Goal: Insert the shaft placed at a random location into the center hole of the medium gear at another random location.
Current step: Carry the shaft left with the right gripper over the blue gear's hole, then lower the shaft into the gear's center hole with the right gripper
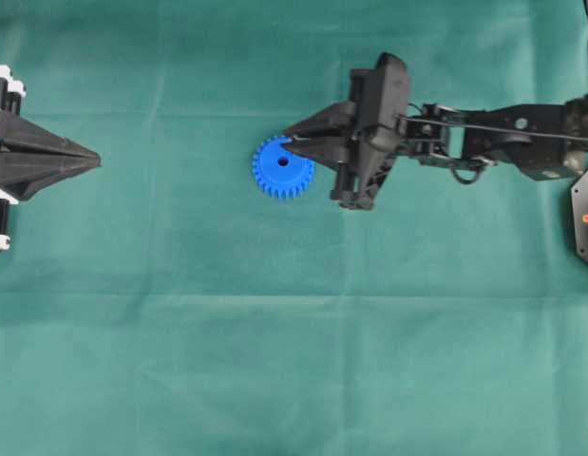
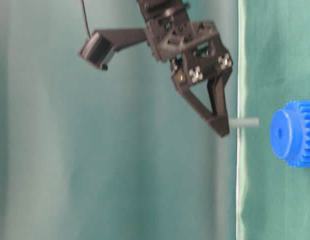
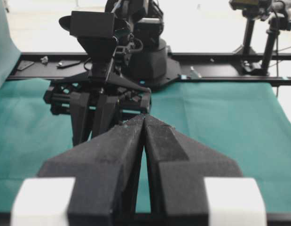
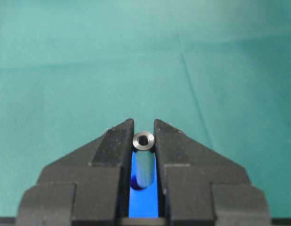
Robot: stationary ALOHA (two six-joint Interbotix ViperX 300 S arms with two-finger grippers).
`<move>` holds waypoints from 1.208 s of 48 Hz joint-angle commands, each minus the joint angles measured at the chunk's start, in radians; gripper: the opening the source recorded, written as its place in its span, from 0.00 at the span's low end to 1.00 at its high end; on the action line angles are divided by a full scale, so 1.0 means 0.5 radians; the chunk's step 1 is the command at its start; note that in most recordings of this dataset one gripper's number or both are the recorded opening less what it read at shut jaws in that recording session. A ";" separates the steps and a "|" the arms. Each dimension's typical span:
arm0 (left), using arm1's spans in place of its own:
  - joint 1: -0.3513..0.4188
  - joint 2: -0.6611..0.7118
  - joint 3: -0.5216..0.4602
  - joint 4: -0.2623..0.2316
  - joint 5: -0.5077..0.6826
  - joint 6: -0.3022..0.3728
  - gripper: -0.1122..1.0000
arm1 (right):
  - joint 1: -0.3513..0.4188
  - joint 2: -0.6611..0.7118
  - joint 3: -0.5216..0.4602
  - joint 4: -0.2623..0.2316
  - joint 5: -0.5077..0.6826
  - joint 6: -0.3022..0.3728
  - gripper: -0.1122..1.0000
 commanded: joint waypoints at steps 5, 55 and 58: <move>0.003 0.015 -0.037 0.003 -0.009 -0.003 0.10 | 0.018 0.021 -0.117 0.000 0.015 -0.015 0.22; 0.003 0.015 -0.037 0.006 0.006 0.000 0.10 | 0.009 0.212 -0.089 0.009 -0.077 -0.012 0.22; 0.003 0.015 -0.037 0.003 0.006 0.000 0.10 | 0.009 0.227 -0.089 0.009 -0.077 -0.012 0.22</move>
